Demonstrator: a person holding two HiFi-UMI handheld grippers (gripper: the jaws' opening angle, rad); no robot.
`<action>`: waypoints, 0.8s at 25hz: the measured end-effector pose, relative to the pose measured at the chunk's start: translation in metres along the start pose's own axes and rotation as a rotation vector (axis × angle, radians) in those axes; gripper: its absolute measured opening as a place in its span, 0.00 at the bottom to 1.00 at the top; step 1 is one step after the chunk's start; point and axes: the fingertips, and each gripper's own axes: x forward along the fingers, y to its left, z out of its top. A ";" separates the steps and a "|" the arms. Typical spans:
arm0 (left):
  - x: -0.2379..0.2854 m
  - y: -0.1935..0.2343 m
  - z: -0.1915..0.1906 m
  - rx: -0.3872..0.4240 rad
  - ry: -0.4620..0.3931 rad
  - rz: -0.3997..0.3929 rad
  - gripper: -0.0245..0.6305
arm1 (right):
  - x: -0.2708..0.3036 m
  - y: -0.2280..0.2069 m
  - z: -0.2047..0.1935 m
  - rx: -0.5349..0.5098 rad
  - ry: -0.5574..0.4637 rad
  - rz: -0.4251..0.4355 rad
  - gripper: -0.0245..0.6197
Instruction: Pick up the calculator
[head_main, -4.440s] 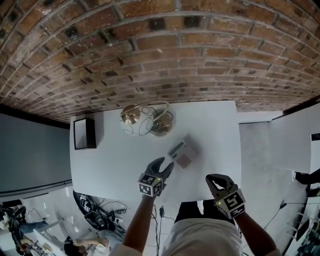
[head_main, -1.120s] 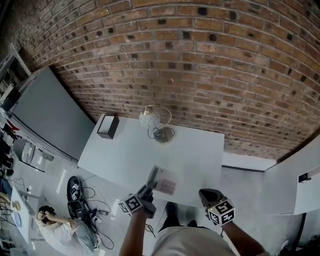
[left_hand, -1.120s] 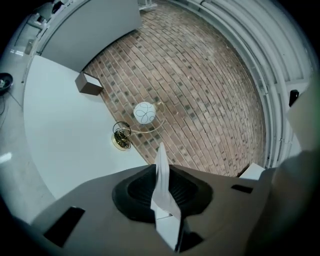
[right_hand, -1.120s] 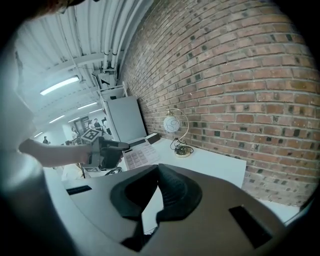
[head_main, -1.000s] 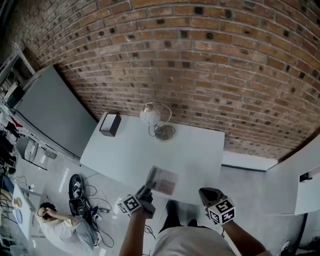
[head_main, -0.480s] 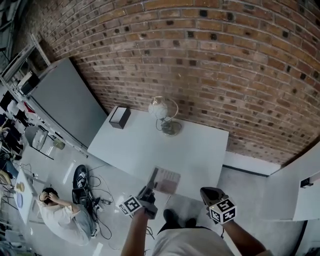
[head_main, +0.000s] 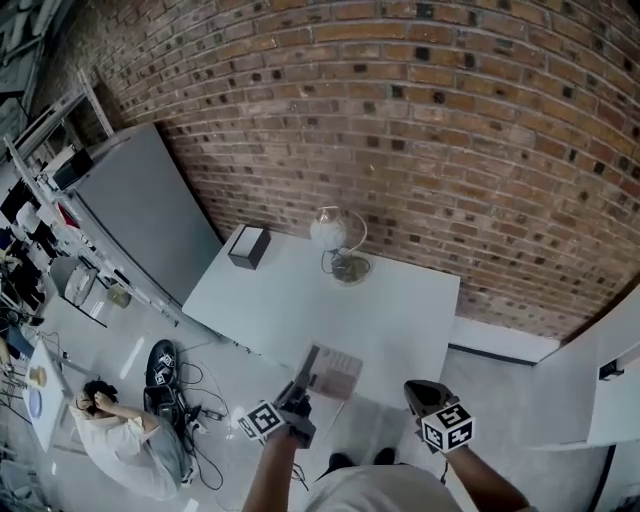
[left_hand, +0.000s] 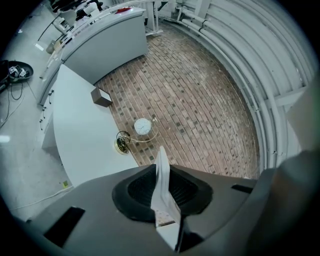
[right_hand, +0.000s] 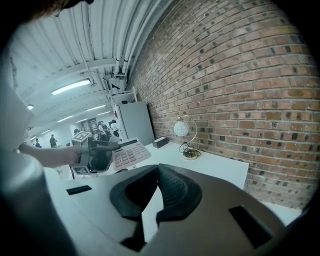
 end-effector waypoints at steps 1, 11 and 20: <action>-0.004 0.001 0.003 0.002 0.003 0.001 0.16 | 0.000 0.004 0.001 0.003 -0.001 -0.006 0.06; -0.029 0.007 0.025 -0.002 0.003 -0.020 0.16 | 0.003 0.029 0.011 -0.023 -0.025 -0.046 0.05; -0.036 0.009 0.035 0.005 0.013 -0.043 0.16 | 0.005 0.045 0.024 -0.071 -0.060 -0.066 0.05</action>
